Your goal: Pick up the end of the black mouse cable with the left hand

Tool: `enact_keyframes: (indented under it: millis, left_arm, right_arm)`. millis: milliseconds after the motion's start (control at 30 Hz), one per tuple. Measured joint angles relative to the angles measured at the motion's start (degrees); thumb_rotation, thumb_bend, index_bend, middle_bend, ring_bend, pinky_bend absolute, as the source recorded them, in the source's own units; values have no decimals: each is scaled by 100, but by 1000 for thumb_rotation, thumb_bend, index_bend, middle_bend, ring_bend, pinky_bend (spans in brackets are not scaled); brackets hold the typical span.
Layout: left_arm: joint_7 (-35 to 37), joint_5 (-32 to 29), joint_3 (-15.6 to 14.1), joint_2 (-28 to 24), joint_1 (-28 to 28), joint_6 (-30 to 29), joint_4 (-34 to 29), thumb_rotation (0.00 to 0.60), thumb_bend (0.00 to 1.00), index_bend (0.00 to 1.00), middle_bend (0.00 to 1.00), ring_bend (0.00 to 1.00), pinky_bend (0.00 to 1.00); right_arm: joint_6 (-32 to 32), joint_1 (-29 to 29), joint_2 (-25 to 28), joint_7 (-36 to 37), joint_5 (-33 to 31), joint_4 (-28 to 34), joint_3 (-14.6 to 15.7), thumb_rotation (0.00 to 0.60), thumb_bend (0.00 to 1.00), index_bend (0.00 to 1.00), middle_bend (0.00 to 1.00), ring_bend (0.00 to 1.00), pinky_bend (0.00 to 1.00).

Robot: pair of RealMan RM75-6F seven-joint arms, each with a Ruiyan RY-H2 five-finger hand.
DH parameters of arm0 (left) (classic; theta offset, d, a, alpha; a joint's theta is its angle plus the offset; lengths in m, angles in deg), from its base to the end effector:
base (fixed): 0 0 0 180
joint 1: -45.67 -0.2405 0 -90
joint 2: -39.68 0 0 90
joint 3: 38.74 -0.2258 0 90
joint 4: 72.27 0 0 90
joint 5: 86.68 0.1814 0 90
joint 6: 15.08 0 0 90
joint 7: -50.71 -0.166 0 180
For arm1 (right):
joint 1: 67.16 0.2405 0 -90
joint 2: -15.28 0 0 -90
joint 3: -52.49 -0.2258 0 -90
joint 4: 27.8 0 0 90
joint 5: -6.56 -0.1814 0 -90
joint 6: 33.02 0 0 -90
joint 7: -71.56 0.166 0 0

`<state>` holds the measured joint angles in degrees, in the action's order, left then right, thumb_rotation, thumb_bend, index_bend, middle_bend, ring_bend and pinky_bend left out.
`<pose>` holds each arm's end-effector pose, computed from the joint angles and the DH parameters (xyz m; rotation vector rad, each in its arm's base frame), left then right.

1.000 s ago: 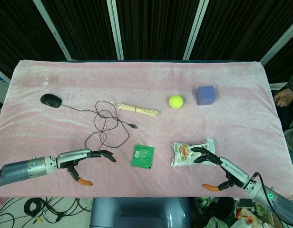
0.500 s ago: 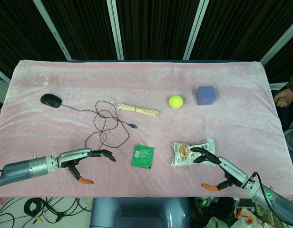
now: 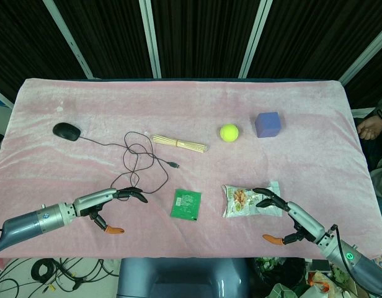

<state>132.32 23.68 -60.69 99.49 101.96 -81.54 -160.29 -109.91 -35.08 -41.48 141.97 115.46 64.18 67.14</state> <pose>-0.1339 0.2712 0.0857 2.1238 2.0128 1.0802 -0.1837 -0.2250 0.1234 1.7739 -1.9716 1.4220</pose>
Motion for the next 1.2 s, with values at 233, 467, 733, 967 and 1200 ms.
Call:
enact_keyframes:
  millis: [233, 467, 733, 967, 1200]
  left_arm:
    - [-1062, -458, 183, -46, -129, 336, -119, 600, 234, 201, 176, 0, 61]
    - [-3203, -1322, 582, 26, -385, 699, -296, 600, 234, 201, 166, 0, 61]
    - [-6068, -2483, 1327, 544, -675, 789, -241, 600, 249, 203, 165, 0, 61]
    - [-7987, -3374, 2033, 1399, -619, 984, 169, 600, 264, 209, 165, 0, 61]
    - [-9145, -4172, 2584, 2417, -161, 1680, 967, 600, 265, 256, 167, 0, 61]
  right_arm:
    - [2, -185, 53, -677, -298, 181, -65, 600, 175, 0, 63, 236, 209]
    - [-173, -732, -209, -3633, -1204, 400, -339, 600, 174, 0, 63, 236, 208]
    - [-685, -1478, -908, -7523, -2195, 305, -697, 600, 174, 0, 63, 233, 208]
    - [-953, -1945, -1452, -8916, -2793, 87, -1027, 600, 175, 0, 64, 234, 208]
    - [-973, -2165, -1591, -8812, -2924, -11, -1257, 600, 175, 0, 64, 234, 208]
